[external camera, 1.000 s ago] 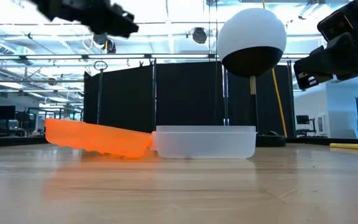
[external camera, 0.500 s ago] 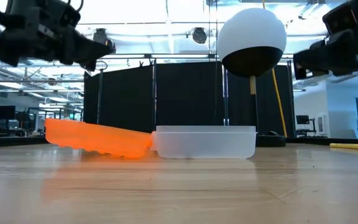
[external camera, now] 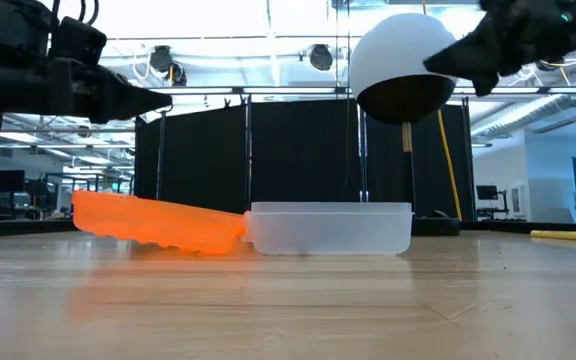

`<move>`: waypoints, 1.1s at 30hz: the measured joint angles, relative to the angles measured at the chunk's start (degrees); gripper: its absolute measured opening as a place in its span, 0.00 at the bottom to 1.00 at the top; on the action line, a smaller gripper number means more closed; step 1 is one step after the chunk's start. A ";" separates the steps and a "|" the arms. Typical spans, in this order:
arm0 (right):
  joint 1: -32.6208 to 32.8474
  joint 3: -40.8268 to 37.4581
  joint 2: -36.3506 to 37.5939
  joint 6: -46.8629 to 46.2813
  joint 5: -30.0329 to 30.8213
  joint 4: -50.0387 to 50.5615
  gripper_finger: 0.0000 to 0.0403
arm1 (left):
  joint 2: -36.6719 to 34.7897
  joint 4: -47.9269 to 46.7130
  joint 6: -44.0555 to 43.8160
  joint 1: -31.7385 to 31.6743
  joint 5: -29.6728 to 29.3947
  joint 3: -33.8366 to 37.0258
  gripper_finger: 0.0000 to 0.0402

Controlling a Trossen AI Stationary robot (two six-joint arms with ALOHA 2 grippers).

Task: Pick & place school supplies into a supply box
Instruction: Put the yellow pen into the orange supply box

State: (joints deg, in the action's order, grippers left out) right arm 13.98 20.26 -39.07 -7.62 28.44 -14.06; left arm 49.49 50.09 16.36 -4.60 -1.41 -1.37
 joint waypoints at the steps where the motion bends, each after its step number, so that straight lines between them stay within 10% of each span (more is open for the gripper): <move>1: -0.03 3.85 -0.95 -2.77 1.88 8.12 0.00 | -0.06 0.18 0.04 0.02 -1.24 0.00 0.08; 11: -8.73 29.12 -17.45 -40.43 5.25 72.62 0.00 | -0.02 1.61 9.55 0.02 -4.41 0.00 0.09; 20: -18.51 26.24 -26.91 -46.35 -8.05 77.65 0.04 | -0.02 4.65 9.47 0.02 -4.18 0.00 0.09; 33: -22.40 18.73 -28.02 -58.55 -10.79 77.90 0.42 | -0.02 4.12 6.77 0.02 -4.04 0.00 0.09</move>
State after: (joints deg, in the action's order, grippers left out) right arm -8.42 38.98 -67.09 -66.17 17.65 63.85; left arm 49.47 54.21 23.14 -4.58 -5.45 -1.37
